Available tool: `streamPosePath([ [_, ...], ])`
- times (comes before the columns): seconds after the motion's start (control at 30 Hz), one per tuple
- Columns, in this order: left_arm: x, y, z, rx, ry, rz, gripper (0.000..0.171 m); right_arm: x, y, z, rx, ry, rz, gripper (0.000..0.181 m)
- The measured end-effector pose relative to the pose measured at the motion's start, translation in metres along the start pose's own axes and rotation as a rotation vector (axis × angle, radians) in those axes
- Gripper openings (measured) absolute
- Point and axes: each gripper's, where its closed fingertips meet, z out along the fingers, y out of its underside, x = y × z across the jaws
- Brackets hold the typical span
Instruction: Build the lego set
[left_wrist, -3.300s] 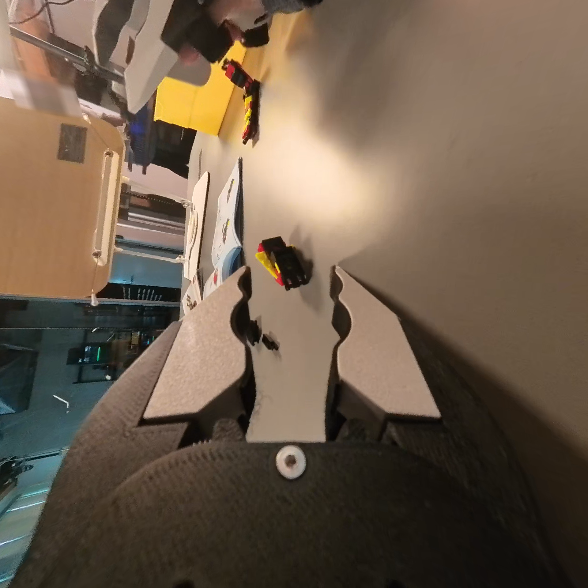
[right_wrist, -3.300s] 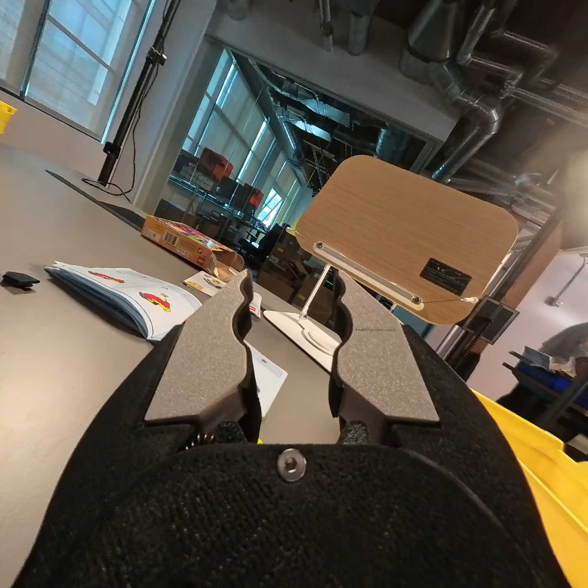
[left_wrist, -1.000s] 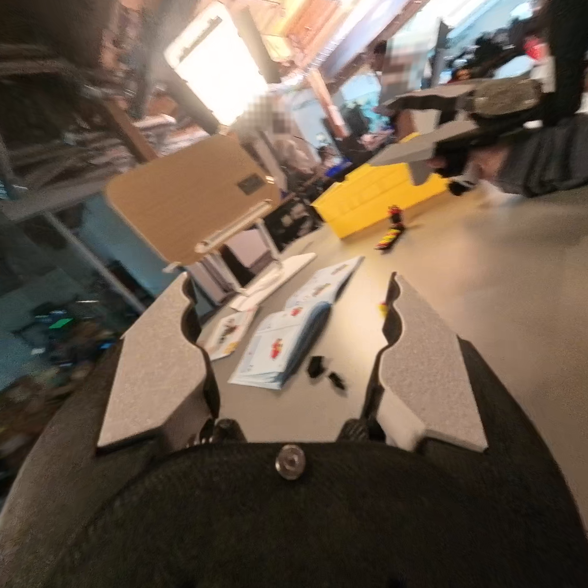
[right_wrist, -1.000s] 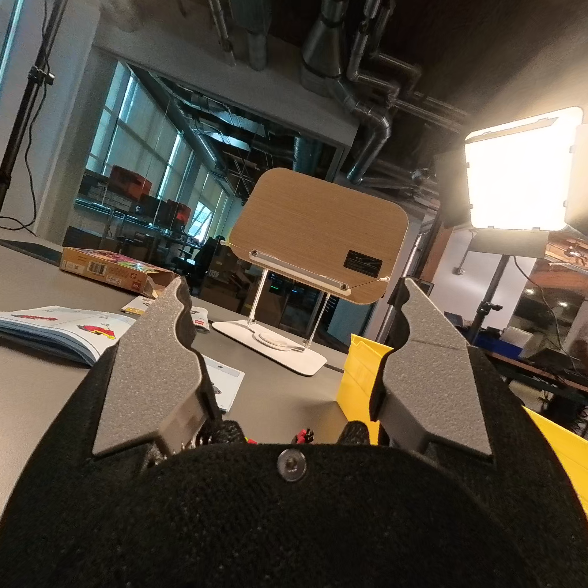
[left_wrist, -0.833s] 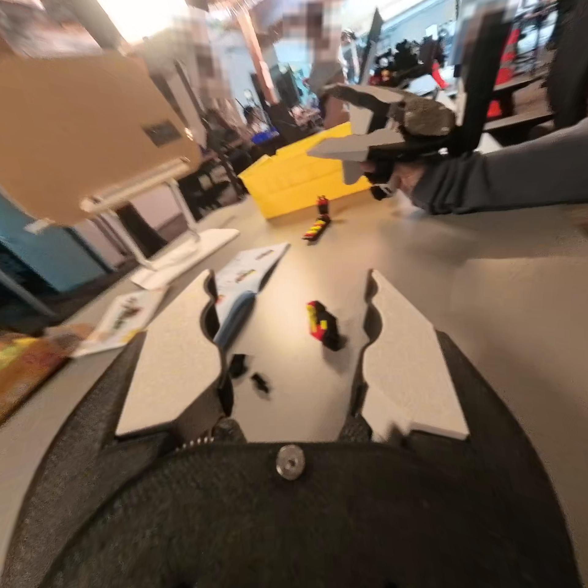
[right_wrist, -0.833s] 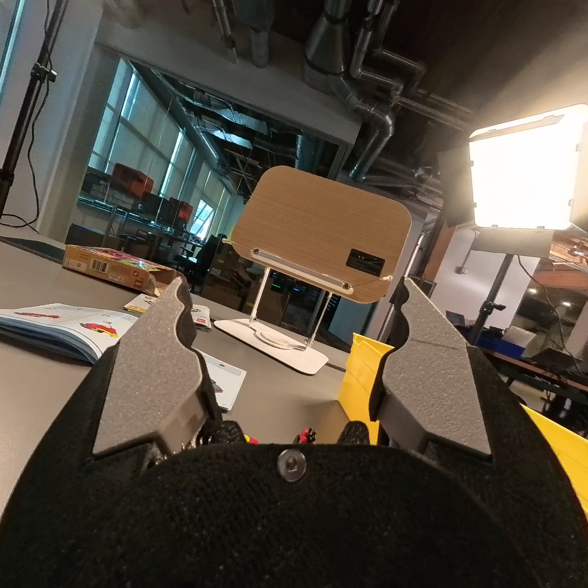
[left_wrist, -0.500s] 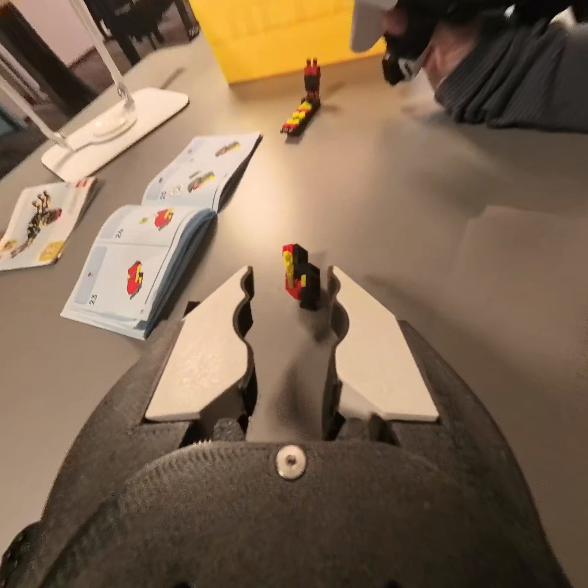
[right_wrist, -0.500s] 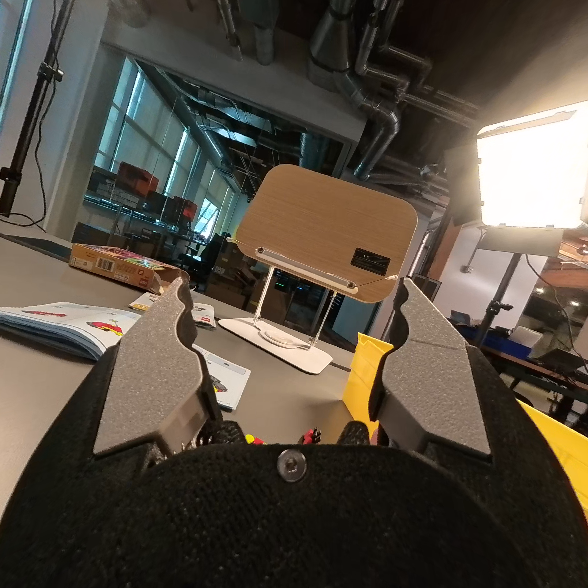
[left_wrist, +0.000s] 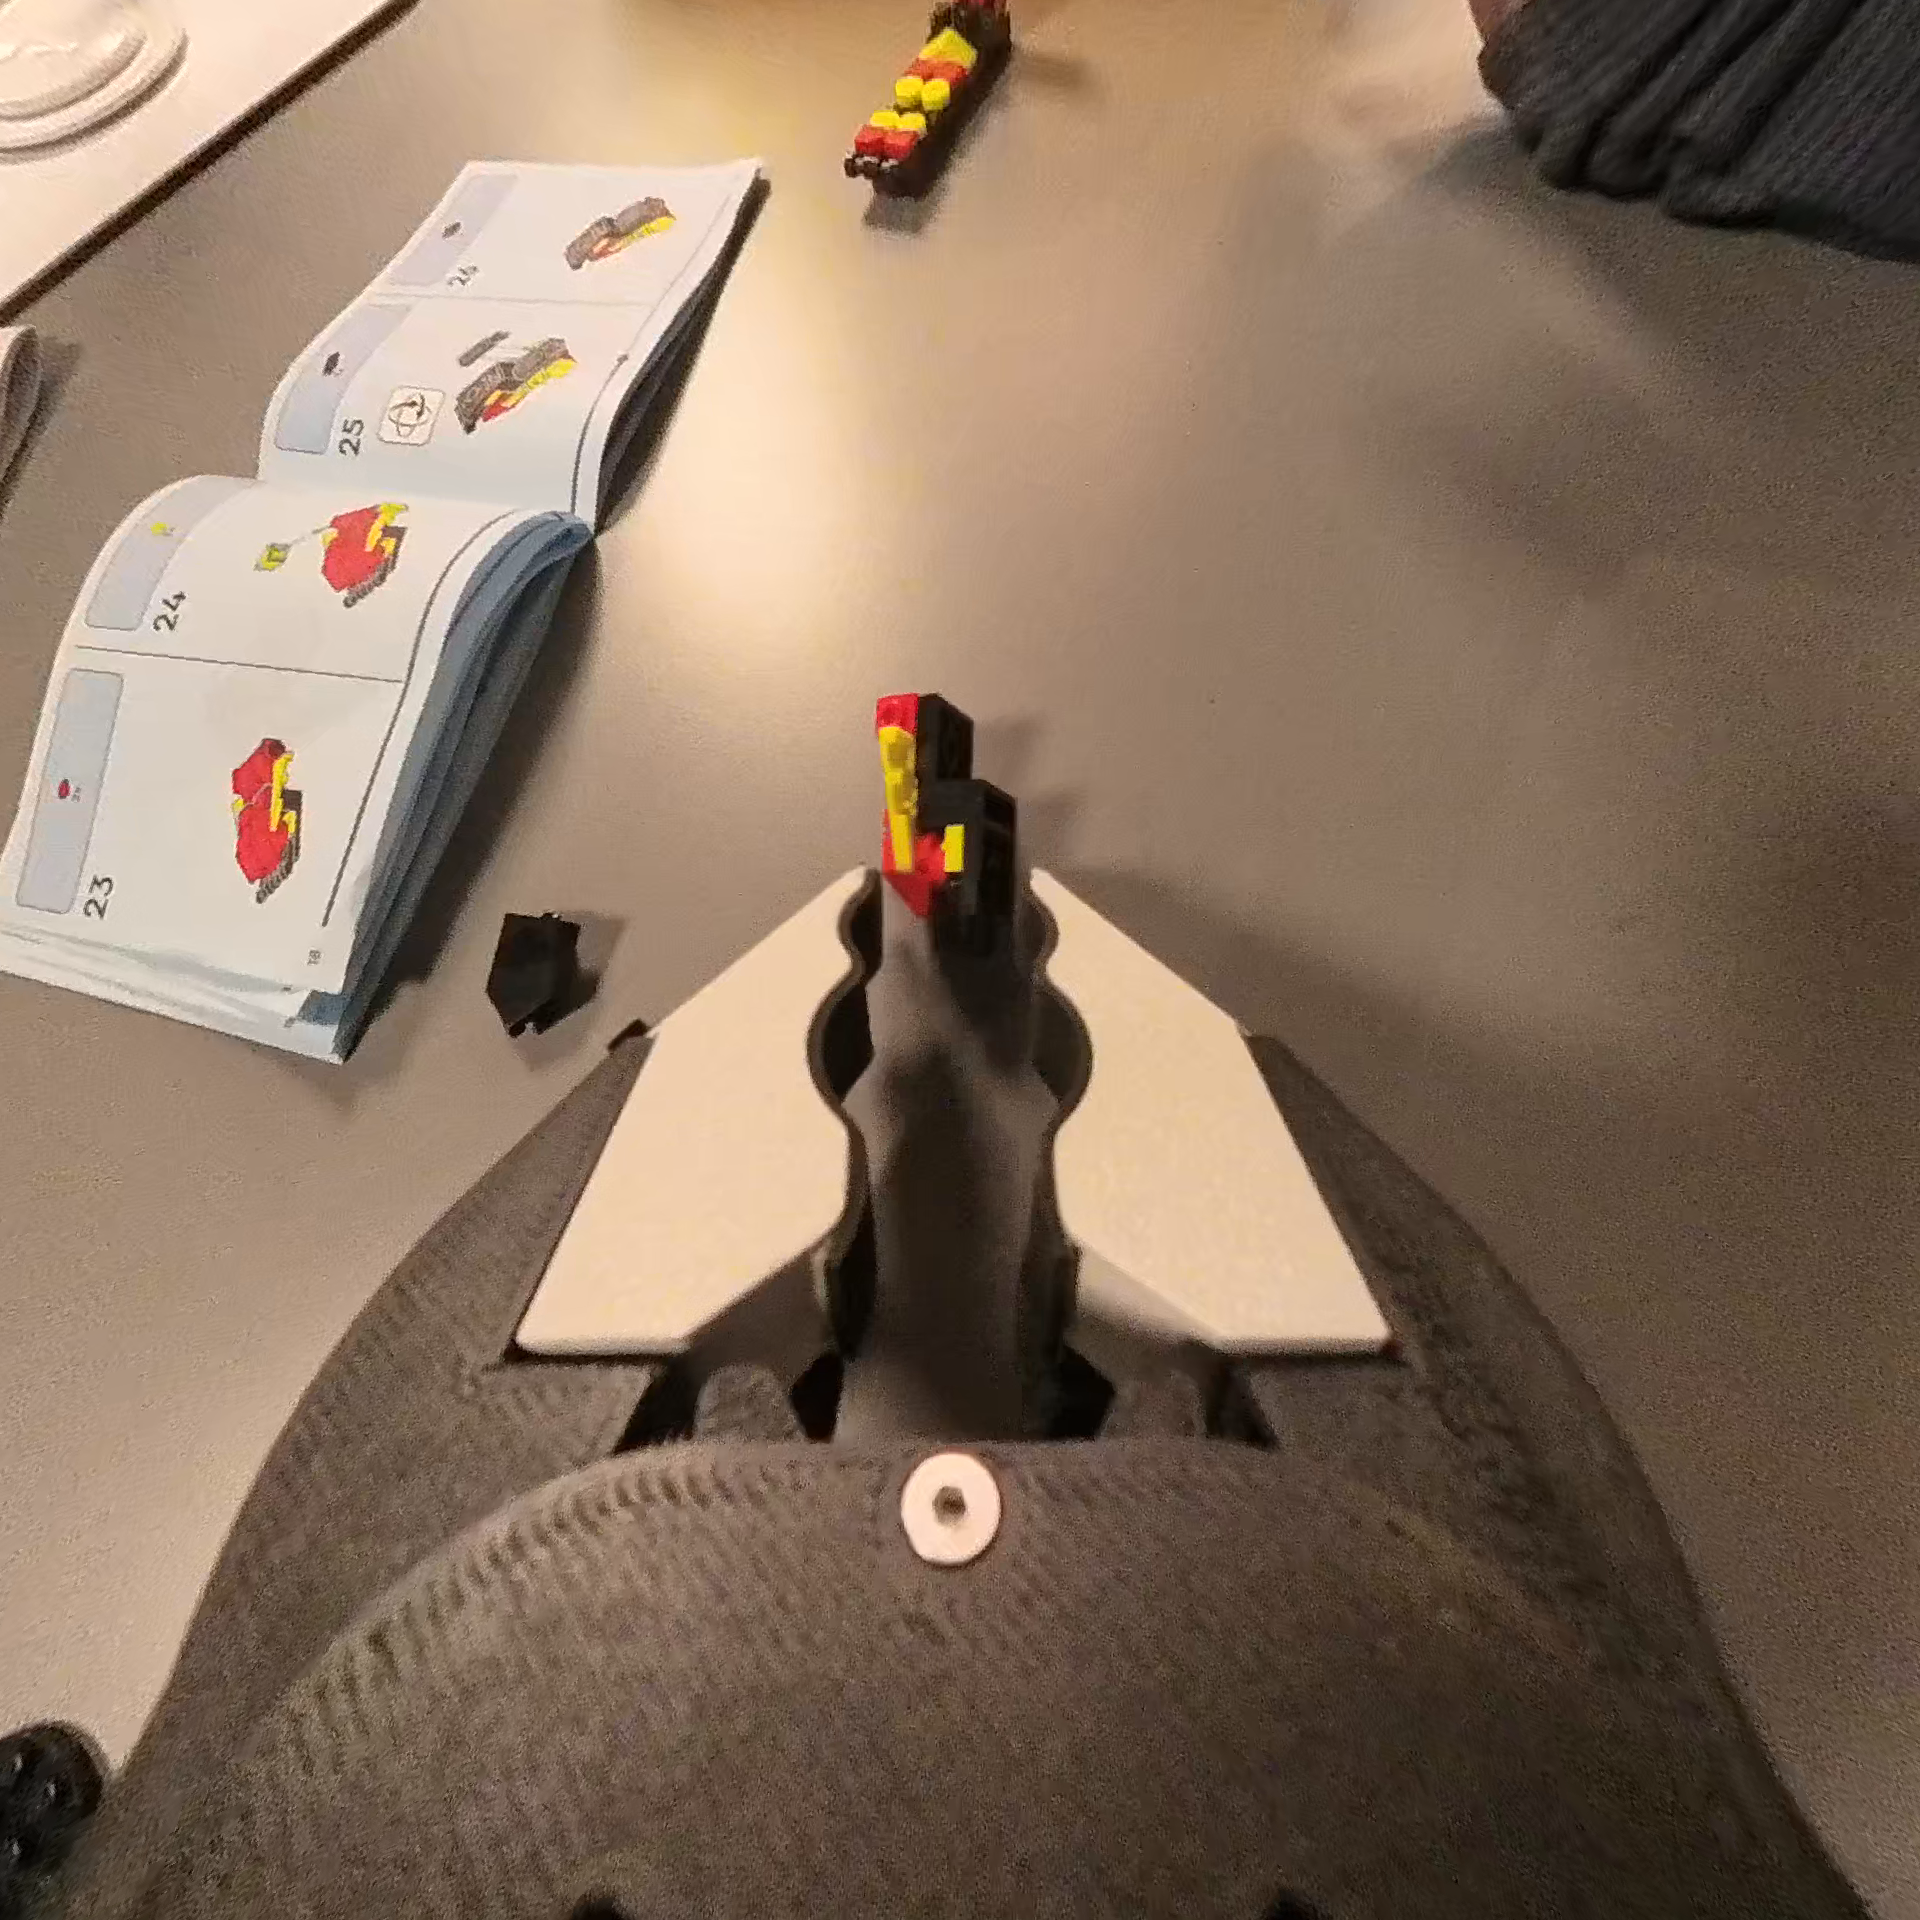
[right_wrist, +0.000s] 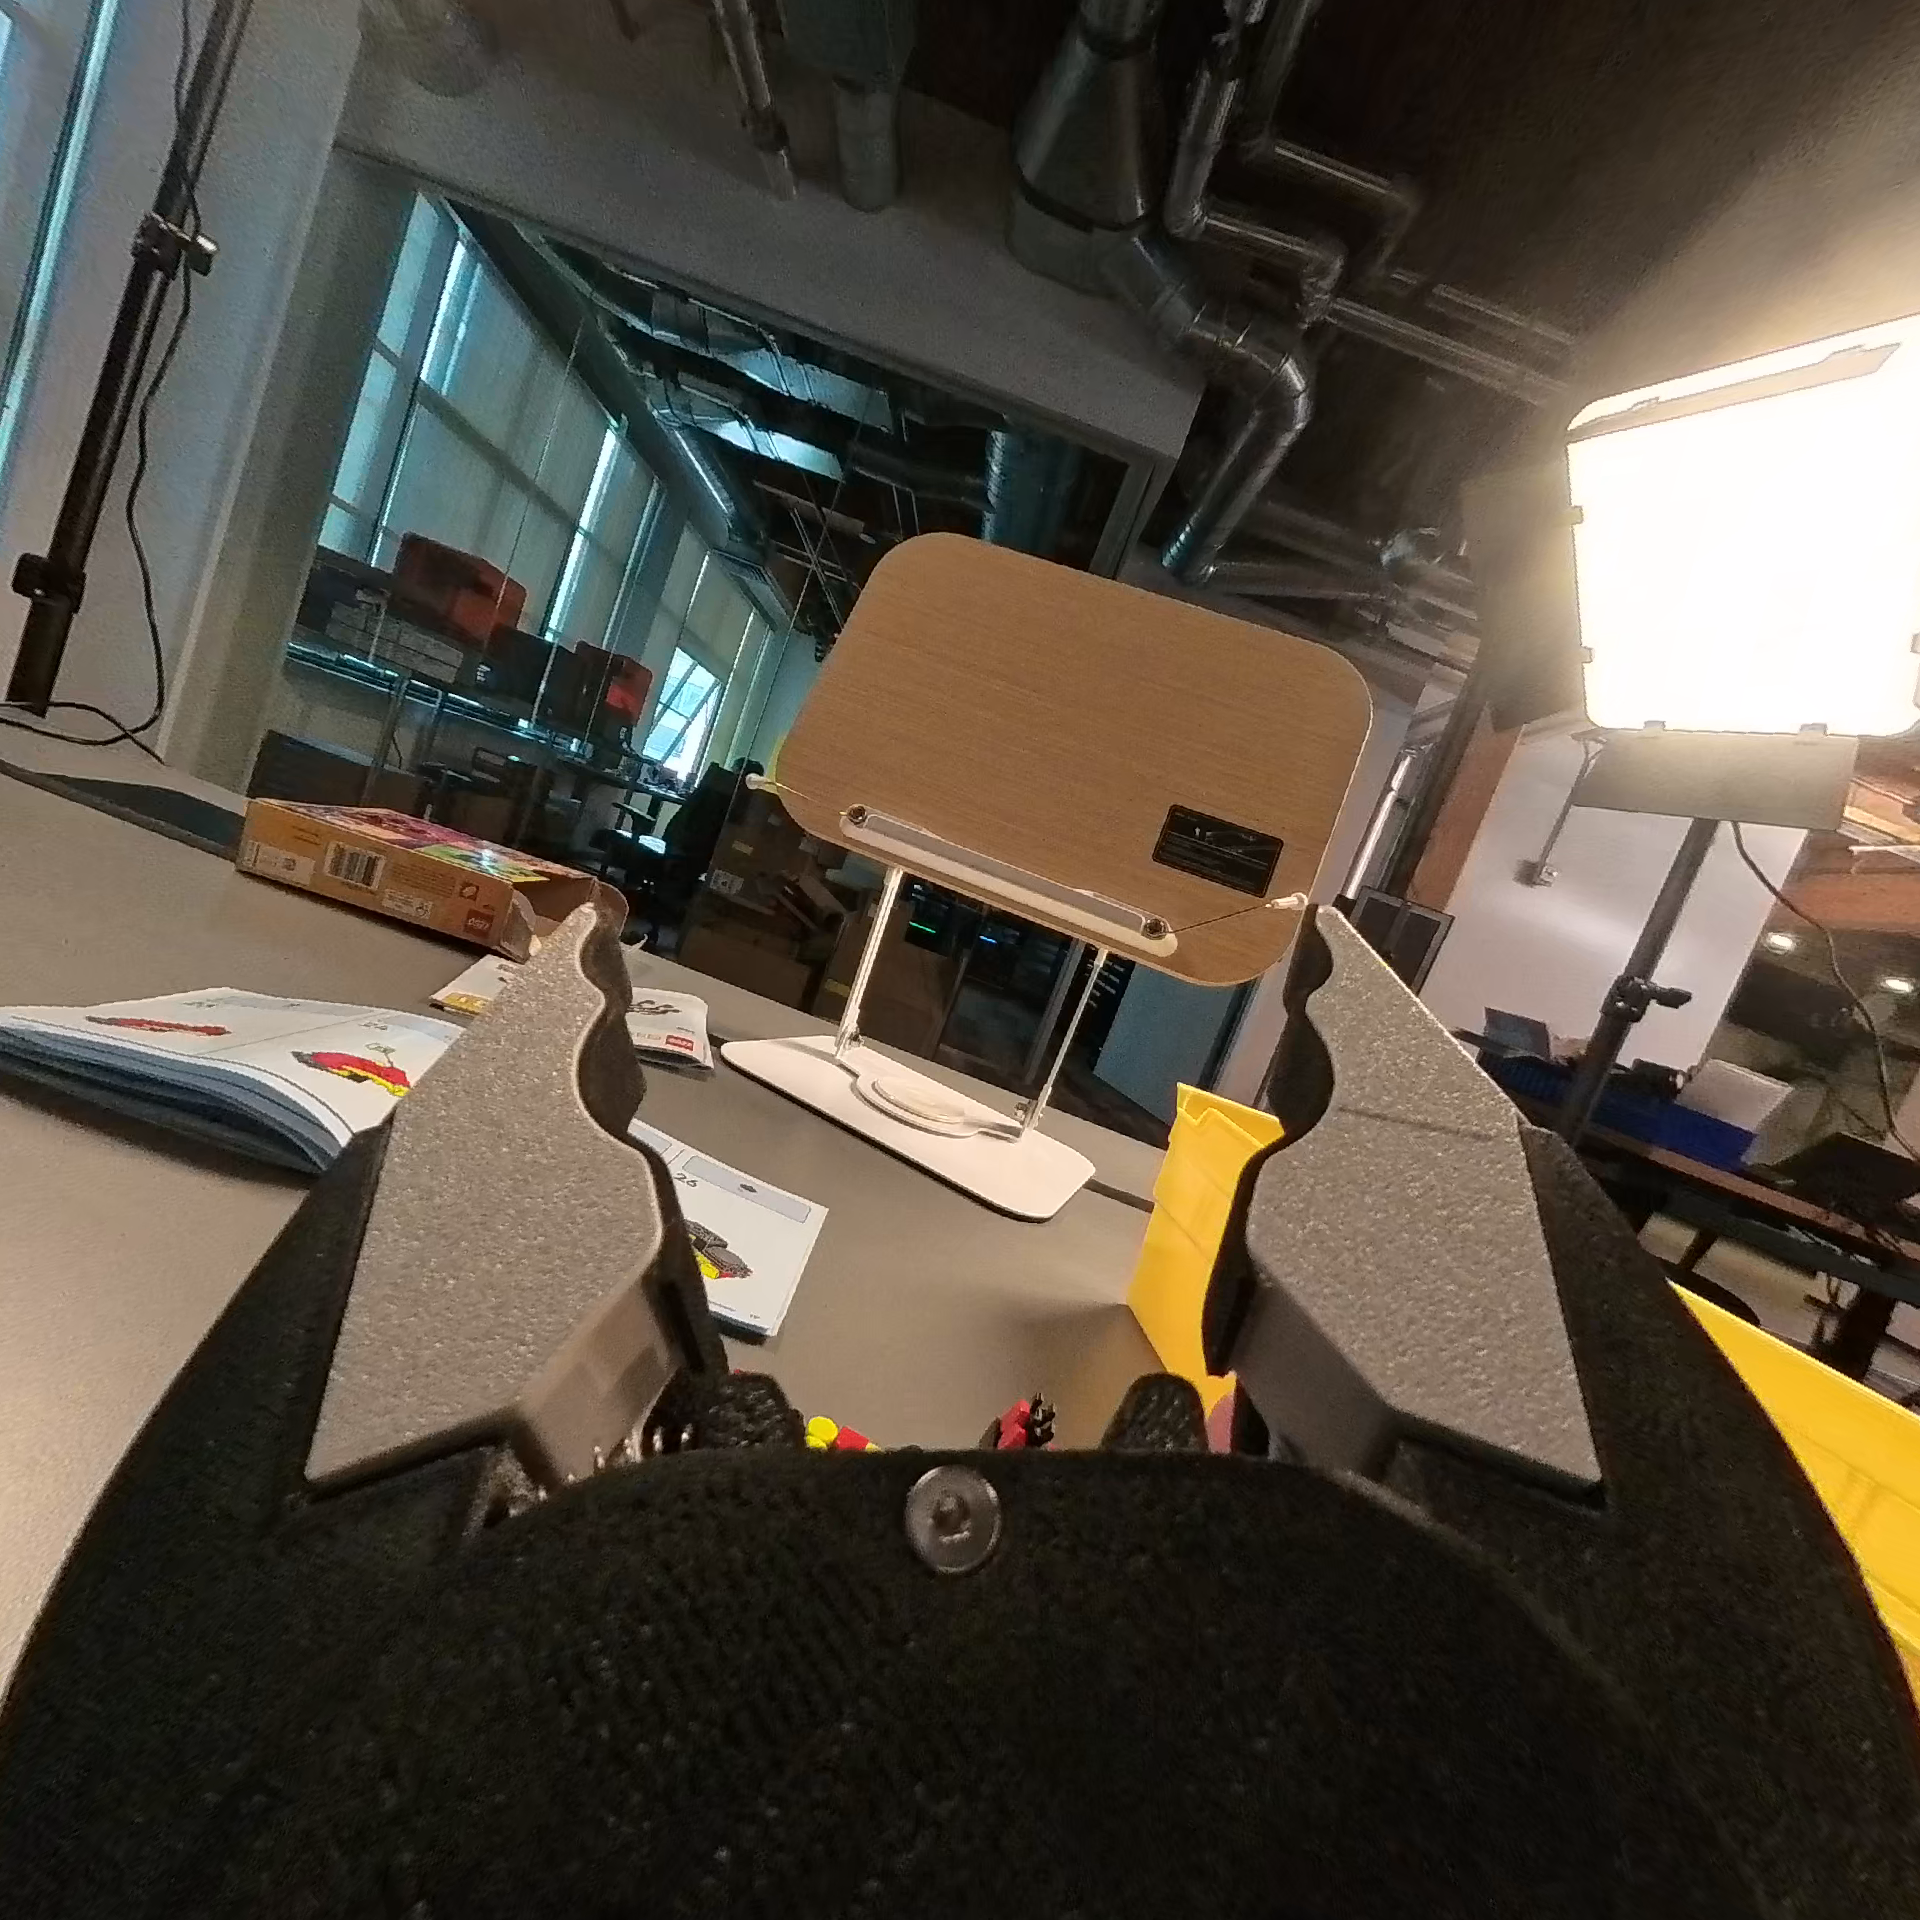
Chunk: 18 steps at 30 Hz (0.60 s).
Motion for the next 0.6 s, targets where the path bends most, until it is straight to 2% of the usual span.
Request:
streamPosePath([
  [0.13,0.002,-0.001,-0.001,0.012,-0.014,0.038,0.023,-0.001,0.000,0.000,-0.001,-0.003,0.000,0.123],
  [0.23,0.004,-0.010,-0.007,0.085,-0.067,0.133,0.016,0.000,0.000,0.000,-0.001,-0.003,0.001,0.123],
  [0.33,-0.001,-0.012,-0.013,0.108,-0.227,0.388,0.015,0.000,0.000,0.000,0.000,-0.003,0.003,0.123],
  [0.6,-0.001,-0.007,-0.010,-0.090,-0.567,1.114,0.015,0.000,0.001,0.000,-0.002,-0.004,0.010,0.123],
])
